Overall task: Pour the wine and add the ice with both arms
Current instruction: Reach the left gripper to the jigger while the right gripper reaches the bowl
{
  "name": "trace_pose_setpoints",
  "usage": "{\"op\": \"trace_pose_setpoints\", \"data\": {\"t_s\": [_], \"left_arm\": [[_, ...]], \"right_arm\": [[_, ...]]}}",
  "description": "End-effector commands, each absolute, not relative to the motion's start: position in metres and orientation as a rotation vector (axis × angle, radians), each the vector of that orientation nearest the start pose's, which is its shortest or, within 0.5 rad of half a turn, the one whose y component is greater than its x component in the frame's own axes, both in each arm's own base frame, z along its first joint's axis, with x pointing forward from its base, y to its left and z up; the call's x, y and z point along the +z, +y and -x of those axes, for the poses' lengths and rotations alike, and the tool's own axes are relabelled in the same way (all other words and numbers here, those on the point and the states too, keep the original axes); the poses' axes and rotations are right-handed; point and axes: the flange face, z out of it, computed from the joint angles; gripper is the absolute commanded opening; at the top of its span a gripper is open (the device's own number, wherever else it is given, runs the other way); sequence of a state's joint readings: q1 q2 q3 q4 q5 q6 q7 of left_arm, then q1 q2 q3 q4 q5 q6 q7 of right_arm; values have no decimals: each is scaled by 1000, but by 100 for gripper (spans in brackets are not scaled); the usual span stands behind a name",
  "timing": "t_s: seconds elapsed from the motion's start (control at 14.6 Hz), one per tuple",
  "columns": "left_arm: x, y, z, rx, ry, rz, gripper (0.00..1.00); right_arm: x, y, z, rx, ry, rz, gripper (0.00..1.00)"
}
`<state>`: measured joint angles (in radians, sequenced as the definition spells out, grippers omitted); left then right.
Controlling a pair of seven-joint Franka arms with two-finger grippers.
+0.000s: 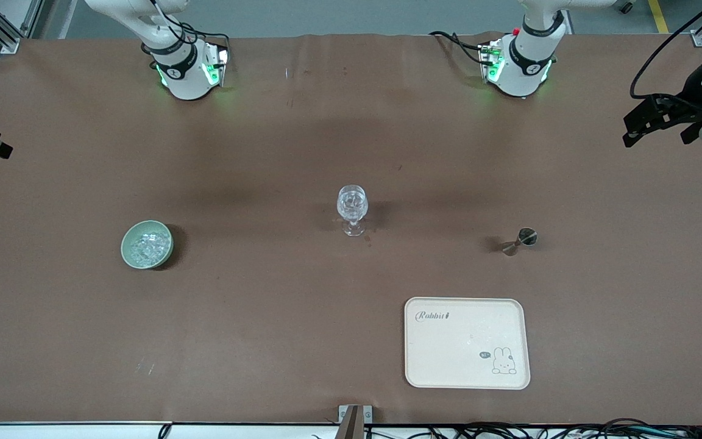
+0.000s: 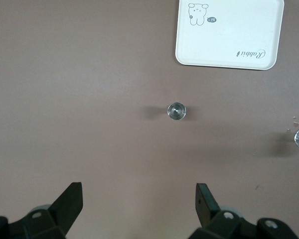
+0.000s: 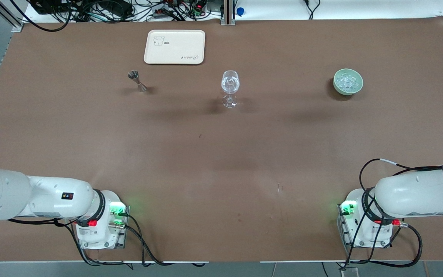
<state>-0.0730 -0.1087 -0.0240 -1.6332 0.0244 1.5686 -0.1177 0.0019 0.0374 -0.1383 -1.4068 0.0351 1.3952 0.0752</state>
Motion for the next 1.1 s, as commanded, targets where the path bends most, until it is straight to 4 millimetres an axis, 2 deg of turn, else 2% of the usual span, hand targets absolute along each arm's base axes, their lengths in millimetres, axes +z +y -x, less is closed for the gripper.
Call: {"op": "trace_pose_setpoints", "data": {"t_s": [0.0,0.27,0.41,0.55,0.62,0.69,0.82,0.89,1.03], "left_arm": [[657,-47,-521,-84,-49,3114,100],[654,-46,-533,-74,-47,3115,100],[639,-24,-553,-41,-103,3123,100],[626,-23,-567,-18,-120,3115,100],[612,-21,-575,13,-121,3112,100],[589,-14,-586,73,-149,3110,100],[554,19,-608,154,-244,3106,100],[542,23,-617,180,-304,3115,100],[513,35,-627,253,-550,3079,100]], "right_arm": [[666,-66,-538,80,330,3091,100],[666,-66,-538,80,329,3090,100],[667,-68,-537,84,334,3089,100],[667,-65,-537,87,325,3089,100],[667,-64,-537,85,320,3090,100],[667,-57,-539,83,302,3095,100],[661,-55,-542,90,298,3090,100],[649,-54,-550,104,294,3090,100],[621,-47,-563,114,275,3094,100]]}}
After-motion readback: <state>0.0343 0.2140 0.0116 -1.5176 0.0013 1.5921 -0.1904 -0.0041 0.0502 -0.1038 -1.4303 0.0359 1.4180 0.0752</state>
